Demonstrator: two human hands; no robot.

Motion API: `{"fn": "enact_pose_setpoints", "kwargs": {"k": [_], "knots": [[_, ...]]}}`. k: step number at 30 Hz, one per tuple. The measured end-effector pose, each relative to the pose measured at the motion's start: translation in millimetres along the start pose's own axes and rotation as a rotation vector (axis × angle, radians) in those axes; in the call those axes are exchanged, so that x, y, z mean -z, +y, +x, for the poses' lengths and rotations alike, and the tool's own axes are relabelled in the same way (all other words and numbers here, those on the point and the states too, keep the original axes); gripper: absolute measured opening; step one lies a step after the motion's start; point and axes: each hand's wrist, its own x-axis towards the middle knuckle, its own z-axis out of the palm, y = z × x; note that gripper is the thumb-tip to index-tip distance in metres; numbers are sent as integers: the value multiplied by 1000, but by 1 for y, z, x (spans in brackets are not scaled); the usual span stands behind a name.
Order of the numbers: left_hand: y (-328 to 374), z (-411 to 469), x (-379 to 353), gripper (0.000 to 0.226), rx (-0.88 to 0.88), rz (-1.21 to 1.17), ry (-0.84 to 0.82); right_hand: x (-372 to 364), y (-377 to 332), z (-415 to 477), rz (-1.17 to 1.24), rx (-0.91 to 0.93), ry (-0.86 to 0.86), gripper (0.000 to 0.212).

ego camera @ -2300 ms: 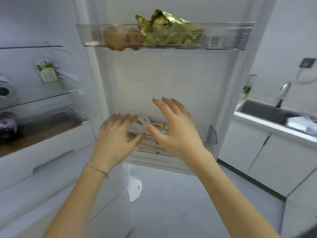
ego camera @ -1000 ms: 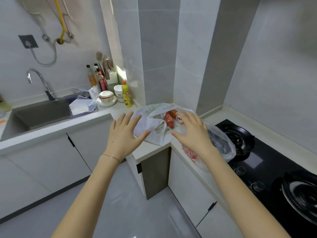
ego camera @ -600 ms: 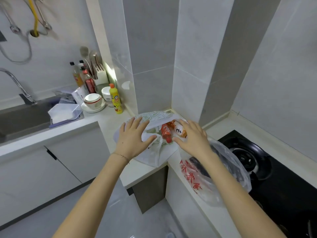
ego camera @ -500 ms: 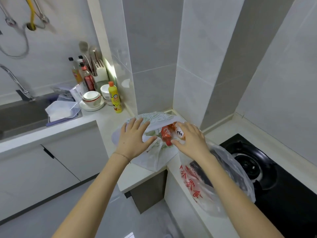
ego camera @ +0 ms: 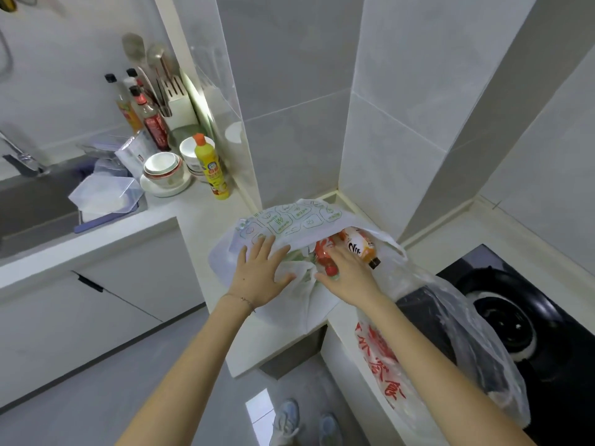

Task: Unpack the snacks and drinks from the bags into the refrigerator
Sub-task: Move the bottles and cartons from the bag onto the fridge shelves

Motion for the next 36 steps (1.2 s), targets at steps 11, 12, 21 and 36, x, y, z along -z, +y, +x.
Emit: {"fn": "enact_pose_setpoints", "kwargs": {"k": [11, 12, 21, 36], "knots": [[-19, 32, -28, 84, 40, -104, 53, -44, 2, 32, -52, -52, 26, 71], [-20, 34, -30, 82, 49, -119, 62, -47, 2, 34, -46, -58, 31, 70], [-42, 38, -48, 37, 21, -143, 108, -76, -20, 39, 324, -79, -225, 49], [-80, 25, -38, 42, -73, -174, 243, -102, -37, 35, 655, -134, 143, 14]]}}
